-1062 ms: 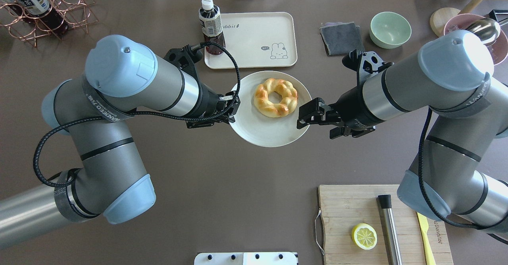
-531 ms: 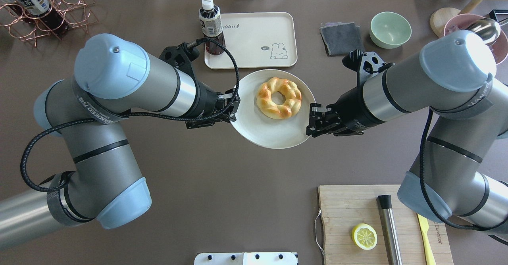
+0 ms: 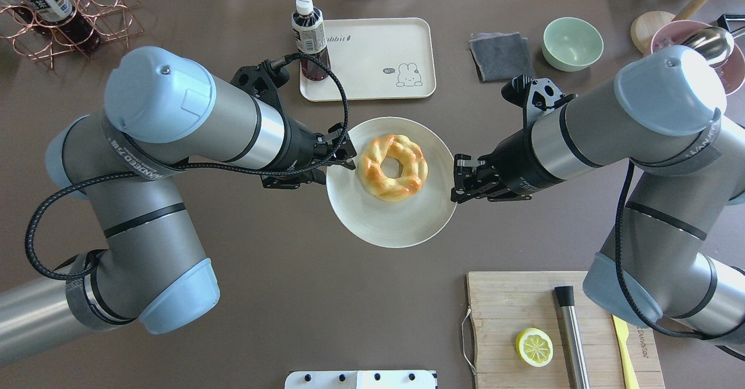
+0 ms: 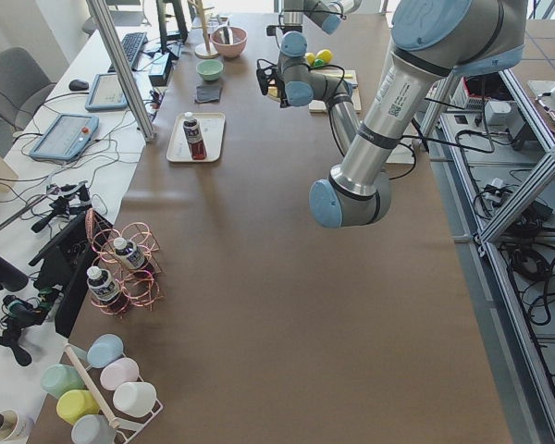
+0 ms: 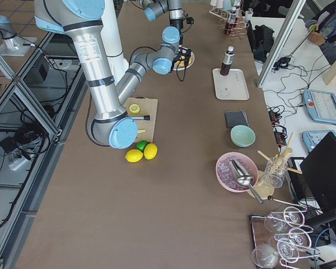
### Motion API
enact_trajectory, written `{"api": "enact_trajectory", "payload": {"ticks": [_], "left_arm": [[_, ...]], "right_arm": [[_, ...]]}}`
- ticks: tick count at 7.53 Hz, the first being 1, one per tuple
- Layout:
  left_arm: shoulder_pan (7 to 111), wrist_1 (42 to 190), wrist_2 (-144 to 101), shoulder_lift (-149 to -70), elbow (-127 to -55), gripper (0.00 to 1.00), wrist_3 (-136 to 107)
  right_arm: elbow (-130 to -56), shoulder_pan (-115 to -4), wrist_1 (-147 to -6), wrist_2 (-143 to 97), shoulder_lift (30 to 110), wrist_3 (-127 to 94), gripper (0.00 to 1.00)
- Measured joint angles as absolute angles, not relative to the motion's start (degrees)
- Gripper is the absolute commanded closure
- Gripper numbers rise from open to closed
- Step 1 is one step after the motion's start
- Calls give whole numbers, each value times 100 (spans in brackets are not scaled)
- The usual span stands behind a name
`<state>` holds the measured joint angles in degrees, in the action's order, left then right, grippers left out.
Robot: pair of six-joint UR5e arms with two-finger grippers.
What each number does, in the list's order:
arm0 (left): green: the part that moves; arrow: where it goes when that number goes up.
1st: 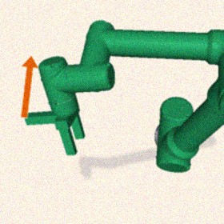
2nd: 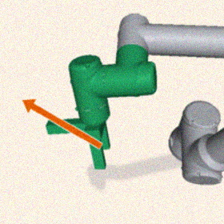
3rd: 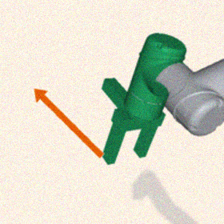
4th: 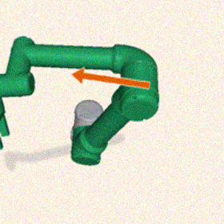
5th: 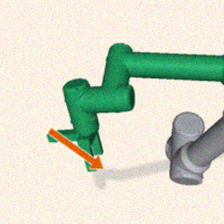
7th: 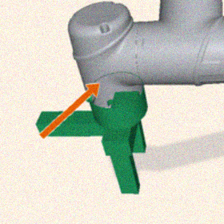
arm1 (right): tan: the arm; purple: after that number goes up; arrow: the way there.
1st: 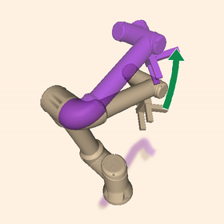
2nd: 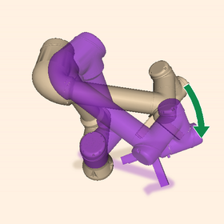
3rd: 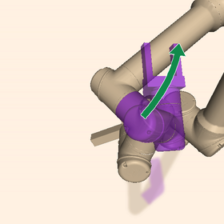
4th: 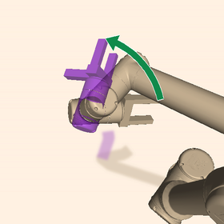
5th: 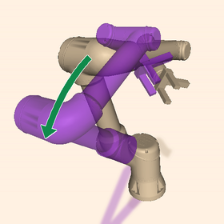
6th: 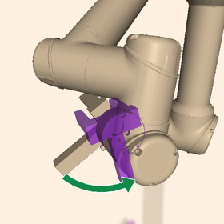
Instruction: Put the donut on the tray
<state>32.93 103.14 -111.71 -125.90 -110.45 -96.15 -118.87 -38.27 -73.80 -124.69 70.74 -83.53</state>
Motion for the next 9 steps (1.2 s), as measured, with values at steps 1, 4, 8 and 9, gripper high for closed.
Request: {"api": "enact_trajectory", "payload": {"ticks": [1,4,8,9], "left_arm": [[3337,10306,-11176,-12573,-11045,3,-9615],[3687,10253,-11376,-12241,-11041,3,-9551],[4573,10145,-12213,-11673,-11224,3,-9153],[4665,10144,-12233,-11466,-11308,3,-9007]], "right_arm": [[-11875,-3825,-7380,-12480,7089,-8355,100],[-11700,-3898,-7390,-12460,7067,-8350,100],[-10245,-4481,-7469,-12476,6323,-9036,100],[-9624,-4591,-7470,-12478,5910,-9337,100]]}}
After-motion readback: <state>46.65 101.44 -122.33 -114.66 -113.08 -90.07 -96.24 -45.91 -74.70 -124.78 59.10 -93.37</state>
